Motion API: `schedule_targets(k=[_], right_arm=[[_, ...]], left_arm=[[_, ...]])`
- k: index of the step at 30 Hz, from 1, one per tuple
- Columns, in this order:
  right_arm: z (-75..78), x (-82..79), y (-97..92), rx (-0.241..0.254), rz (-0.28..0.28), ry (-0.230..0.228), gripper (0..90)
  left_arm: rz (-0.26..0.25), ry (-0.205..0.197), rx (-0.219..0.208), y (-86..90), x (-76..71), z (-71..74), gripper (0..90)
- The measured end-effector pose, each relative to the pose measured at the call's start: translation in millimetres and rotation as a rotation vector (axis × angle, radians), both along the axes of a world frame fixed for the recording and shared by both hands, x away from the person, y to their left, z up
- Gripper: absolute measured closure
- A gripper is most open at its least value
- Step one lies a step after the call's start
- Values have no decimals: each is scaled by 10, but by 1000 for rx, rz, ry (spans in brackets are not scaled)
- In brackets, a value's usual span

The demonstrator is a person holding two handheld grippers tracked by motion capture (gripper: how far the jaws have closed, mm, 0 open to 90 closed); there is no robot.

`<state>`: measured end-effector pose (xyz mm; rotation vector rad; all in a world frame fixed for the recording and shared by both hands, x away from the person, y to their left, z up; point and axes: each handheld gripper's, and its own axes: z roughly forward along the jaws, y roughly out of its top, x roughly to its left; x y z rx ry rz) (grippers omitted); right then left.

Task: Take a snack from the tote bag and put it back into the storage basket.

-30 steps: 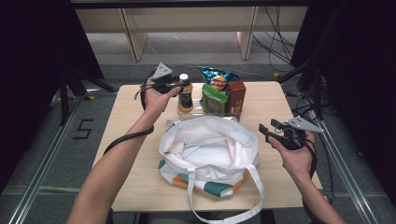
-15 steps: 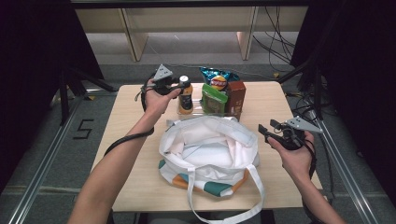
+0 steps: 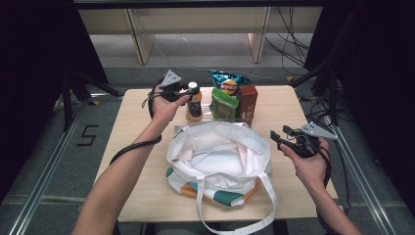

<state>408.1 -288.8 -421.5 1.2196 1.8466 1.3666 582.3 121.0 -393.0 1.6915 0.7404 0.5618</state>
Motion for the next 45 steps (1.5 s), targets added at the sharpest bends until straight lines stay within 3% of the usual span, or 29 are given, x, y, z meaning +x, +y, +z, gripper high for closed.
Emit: schedule_targets(k=[24,30,32,37,45], right_arm=[[3,-15,22,23,-12,27,428],[2,-17,24,24,-11,29,428],[3,-17,24,24,-12,28,428],[-1,-12,27,21,-9,21,428],[5,-18,24,26,-14,29,427]], left_arm=[[-4,66,21,20,16,-272,586],[-1,74,23,9,5,-265,581],[8,89,-10,8,0,-246,527],[22,85,-13,18,-75,-167,352],[88,98,-69,200,-319,-122,272]])
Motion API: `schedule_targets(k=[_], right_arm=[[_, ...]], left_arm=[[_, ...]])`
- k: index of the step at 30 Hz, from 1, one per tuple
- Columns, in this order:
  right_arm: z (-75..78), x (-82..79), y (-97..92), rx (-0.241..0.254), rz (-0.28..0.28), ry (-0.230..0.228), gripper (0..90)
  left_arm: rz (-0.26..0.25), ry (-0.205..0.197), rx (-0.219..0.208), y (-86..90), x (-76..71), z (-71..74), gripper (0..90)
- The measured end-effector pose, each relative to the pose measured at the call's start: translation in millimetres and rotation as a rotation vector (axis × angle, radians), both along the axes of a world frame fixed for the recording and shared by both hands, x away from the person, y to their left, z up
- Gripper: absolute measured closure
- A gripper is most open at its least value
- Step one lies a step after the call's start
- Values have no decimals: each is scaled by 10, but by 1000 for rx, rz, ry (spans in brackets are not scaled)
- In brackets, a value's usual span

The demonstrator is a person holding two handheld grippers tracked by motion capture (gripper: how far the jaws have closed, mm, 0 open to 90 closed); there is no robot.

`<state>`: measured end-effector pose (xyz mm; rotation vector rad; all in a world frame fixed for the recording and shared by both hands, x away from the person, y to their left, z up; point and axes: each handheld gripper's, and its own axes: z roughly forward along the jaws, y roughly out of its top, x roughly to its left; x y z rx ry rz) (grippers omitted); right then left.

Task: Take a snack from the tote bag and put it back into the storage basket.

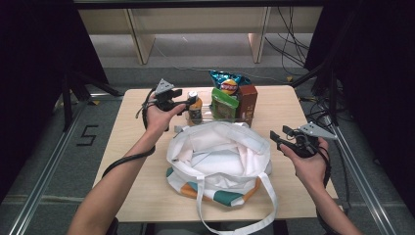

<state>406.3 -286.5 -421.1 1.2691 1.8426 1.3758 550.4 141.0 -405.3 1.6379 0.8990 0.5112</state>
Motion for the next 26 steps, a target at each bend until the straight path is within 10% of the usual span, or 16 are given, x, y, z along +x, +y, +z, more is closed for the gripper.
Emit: schedule_targets(k=[16,26], right_arm=[[-13,11,-8,-16,-1,-12,427],[-14,7,-19,-9,-1,-8,425]], left_arm=[[13,12,-57,409,-829,-166,249],[-8,-10,-65,473,-1101,-212,238]])
